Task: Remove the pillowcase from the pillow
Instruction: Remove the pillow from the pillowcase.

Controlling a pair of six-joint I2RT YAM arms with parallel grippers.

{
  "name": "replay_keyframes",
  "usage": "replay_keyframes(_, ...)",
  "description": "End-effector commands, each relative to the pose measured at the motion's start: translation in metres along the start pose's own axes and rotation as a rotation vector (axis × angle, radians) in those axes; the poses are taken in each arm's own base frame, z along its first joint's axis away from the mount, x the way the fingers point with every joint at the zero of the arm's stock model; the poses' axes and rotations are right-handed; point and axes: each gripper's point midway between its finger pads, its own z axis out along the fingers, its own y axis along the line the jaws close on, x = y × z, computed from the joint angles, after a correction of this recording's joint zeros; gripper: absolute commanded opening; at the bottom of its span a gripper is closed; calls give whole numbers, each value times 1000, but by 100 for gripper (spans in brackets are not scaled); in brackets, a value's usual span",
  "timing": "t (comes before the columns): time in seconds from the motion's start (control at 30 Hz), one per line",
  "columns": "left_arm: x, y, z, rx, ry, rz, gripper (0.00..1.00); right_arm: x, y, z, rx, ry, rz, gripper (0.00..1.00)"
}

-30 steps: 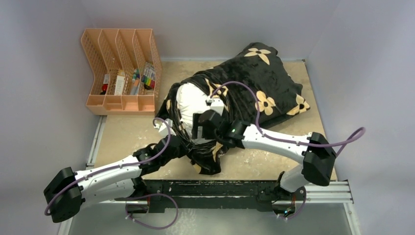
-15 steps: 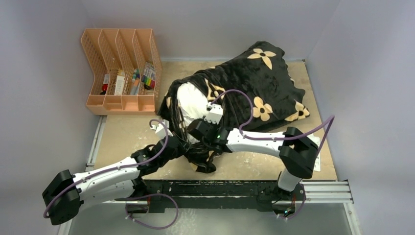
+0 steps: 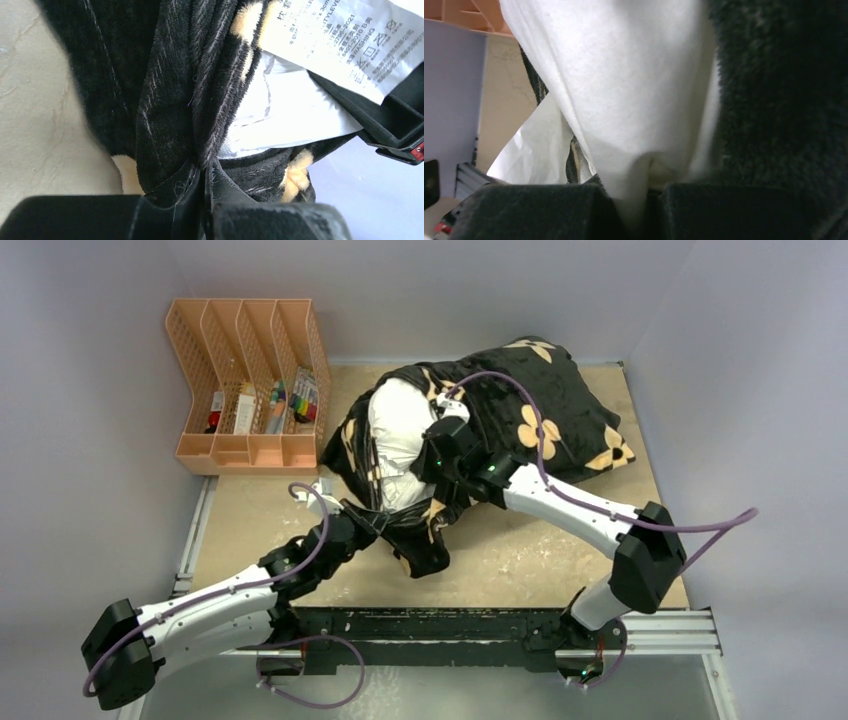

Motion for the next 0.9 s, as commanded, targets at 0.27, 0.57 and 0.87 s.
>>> replay_keyframes(0.27, 42, 129, -23, -390, 193, 250, 0, -232, 37, -142, -535, -608, 400, 0)
replay_keyframes(0.57, 38, 145, -26, -455, 173, 282, 0, -245, 36, -165, -664, -585, 471, 0)
replay_keyframes(0.87, 43, 119, -19, -330, 186, 235, 0, -205, 10, -124, -483, -427, 344, 0)
